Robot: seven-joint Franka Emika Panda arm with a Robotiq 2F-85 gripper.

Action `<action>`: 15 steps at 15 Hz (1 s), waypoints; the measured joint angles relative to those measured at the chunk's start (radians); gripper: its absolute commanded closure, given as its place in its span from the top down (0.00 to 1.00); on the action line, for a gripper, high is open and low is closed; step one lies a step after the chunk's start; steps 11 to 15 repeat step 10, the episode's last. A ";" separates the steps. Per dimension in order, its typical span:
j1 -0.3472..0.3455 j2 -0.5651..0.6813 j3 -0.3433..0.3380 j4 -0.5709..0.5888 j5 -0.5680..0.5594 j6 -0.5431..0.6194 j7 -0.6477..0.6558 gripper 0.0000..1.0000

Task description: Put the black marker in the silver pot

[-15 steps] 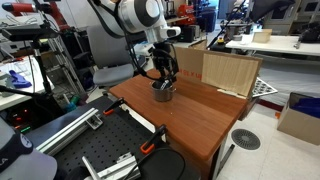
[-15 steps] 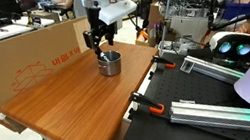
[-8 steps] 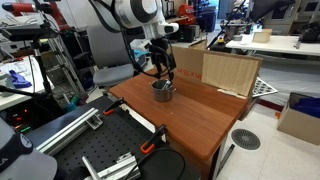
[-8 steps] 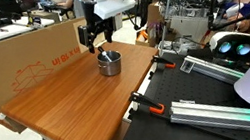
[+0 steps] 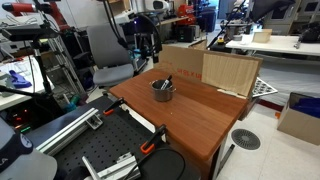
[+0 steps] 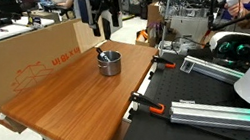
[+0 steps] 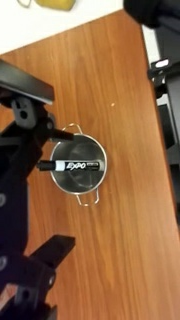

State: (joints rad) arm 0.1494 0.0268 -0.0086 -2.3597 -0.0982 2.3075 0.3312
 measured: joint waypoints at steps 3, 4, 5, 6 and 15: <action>-0.005 -0.063 0.005 -0.009 -0.037 -0.097 -0.001 1.00; -0.006 -0.063 0.006 -0.012 -0.039 -0.098 -0.001 1.00; -0.007 -0.062 0.008 -0.015 -0.040 -0.098 -0.001 1.00; -0.007 -0.062 0.008 -0.017 -0.040 -0.098 -0.001 1.00; -0.008 -0.062 0.009 -0.018 -0.041 -0.098 -0.001 1.00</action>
